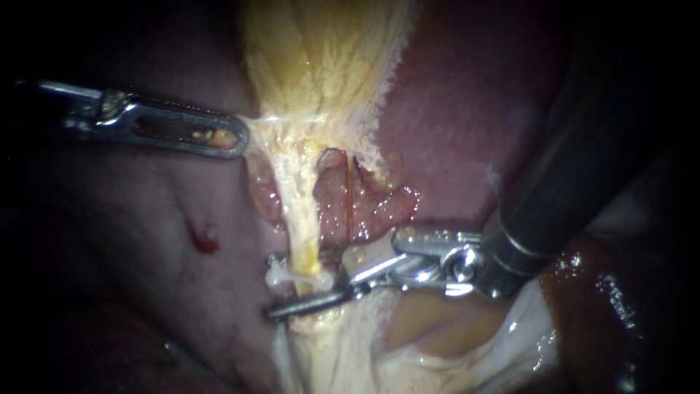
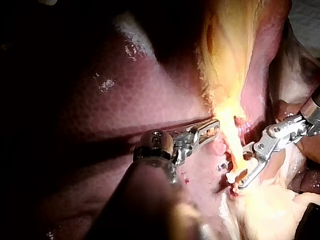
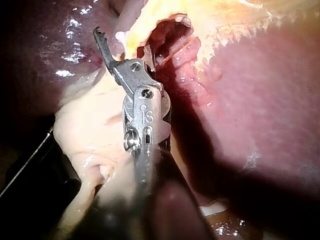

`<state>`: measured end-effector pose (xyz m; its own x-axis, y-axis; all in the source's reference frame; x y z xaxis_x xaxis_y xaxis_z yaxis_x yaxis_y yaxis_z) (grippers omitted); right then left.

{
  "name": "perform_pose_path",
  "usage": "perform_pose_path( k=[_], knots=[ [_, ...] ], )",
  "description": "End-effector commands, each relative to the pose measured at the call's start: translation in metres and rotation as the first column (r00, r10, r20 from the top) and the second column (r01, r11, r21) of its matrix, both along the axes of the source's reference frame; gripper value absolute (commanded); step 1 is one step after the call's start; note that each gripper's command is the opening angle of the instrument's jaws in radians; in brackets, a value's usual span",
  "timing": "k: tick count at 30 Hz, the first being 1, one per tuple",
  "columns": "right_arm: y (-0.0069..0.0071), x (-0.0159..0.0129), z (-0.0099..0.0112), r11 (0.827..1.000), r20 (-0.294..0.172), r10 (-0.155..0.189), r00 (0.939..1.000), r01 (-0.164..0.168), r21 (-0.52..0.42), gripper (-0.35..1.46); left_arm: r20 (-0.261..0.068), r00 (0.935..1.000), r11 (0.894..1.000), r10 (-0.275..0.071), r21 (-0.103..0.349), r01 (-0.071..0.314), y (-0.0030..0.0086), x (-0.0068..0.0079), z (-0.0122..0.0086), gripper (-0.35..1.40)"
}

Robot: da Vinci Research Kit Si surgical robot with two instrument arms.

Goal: Going back first clip left tube

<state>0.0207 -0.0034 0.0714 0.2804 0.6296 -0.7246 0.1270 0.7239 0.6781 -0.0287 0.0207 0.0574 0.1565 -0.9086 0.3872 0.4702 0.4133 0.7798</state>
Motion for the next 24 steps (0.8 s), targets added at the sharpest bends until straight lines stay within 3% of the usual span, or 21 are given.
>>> perform_pose_path(
  k=[1,7,12,24],
  knots=[
    [0.0004,-0.0004,-0.0001,1.0,-0.002,0.0,1.0,0.0,-0.009,0.5,0.0,1.0,1.0,0.0,0.0,0.0,0.0,0.0,0.0,-0.35],
    [0.0004,-0.0019,-0.0006,0.999,-0.015,-0.01,0.9998,0.009,-0.04,0.5,0.0,1.0,1.0,0.0,0.0,0.0,0.0,0.0,0.0,-0.35],
    [0.0008,-0.0049,-0.0016,0.997,-0.023,-0.008,0.9997,0.006,-0.076,0.5,0.0,1.0,1.0,0.0,0.0,0.0,-0.0001,0.0001,-0.0001,-0.35],
    [0.005,-0.0136,-0.0066,0.987,-0.027,0.032,0.9991,-0.036,-0.157,0.5,0.0,1.0,1.0,-0.001,0.0,0.001,-0.0001,0.0,-0.0001,-0.35]
  ],
)
